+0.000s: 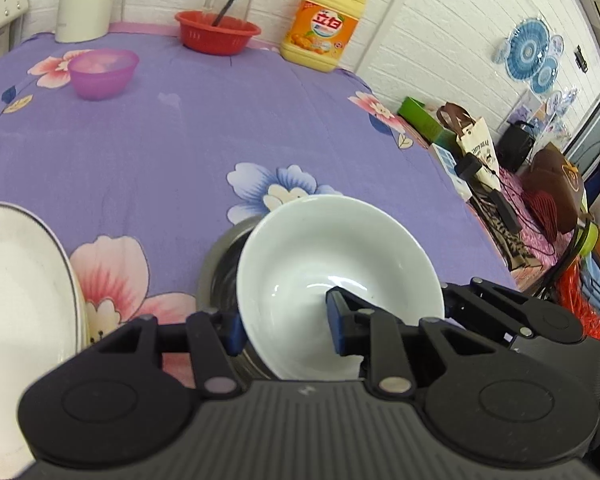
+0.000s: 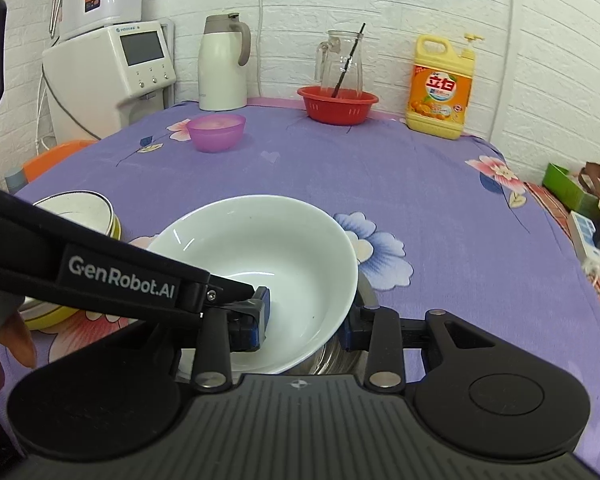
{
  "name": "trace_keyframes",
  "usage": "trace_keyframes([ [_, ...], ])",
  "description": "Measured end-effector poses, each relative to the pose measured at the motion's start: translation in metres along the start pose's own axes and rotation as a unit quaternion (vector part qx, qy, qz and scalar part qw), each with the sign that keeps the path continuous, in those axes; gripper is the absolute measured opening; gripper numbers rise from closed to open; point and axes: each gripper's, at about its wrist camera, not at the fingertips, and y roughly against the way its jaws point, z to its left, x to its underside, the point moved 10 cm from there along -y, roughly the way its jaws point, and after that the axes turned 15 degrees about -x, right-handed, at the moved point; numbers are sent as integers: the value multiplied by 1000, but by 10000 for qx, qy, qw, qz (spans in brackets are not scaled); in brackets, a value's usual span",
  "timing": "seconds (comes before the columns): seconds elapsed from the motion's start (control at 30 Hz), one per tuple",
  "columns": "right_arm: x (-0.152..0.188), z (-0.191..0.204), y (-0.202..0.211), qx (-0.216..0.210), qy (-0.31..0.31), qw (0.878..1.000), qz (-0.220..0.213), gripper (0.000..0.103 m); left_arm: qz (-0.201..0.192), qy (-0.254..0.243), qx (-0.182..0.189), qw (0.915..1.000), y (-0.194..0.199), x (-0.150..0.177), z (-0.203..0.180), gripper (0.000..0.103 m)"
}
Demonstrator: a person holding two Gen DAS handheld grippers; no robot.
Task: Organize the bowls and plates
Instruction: 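Carry the white bowl with the left gripper and lower it into the steel bowl, then open the left gripper and withdraw from the white bowl, then reach the left gripper to the pink plastic bowl and grasp its rim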
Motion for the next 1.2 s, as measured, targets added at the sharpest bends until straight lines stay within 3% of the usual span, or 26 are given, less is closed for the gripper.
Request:
trace_keyframes([
  [0.23, 11, -8, -1, -170, -624, 9977, -205, 69, -56, -84, 55, 9999, -5, 1, 2, 26],
  [0.27, 11, -10, 0, -193, -728, 9968, -283, 72, -142, -128, 42, 9998, -3, -1, 3, 30],
  [0.33, 10, -13, 8, -244, -978, 9933, -560, 81, -393, -137, 10, 9991, 4, -8, 7, 51],
  [0.37, 9, -15, 13, -264, -1109, 9910, -695, 83, -516, -126, 43, 9986, 9, -12, 9, 72],
  [0.4, 8, -16, 17, -300, -1267, 9879, -838, 96, -640, -122, 24, 9979, 15, -16, 10, 86],
  [0.43, 7, -18, 23, -342, -1406, 9844, -1002, 103, -793, -146, -64, 9967, 20, -20, 11, 90],
  [0.47, 5, -20, 28, -263, -1522, 9812, -1156, 103, -943, -210, -182, 9952, 24, -24, 13, 94],
  [0.6, 2, -30, 44, 221, -1505, 9781, -1424, 103, -1307, -480, -635, 9882, 27, -39, 17, 97],
  [0.8, 12, -47, 42, 415, -1821, 9721, -1416, 103, -1483, -606, -1219, 9795, 22, -45, 33, 97],
  [1.2, 0, -55, 34, 655, -1964, 9701, -1266, 103, -1899, -669, -1739, 9640, 36, -82, 68, 99],
])
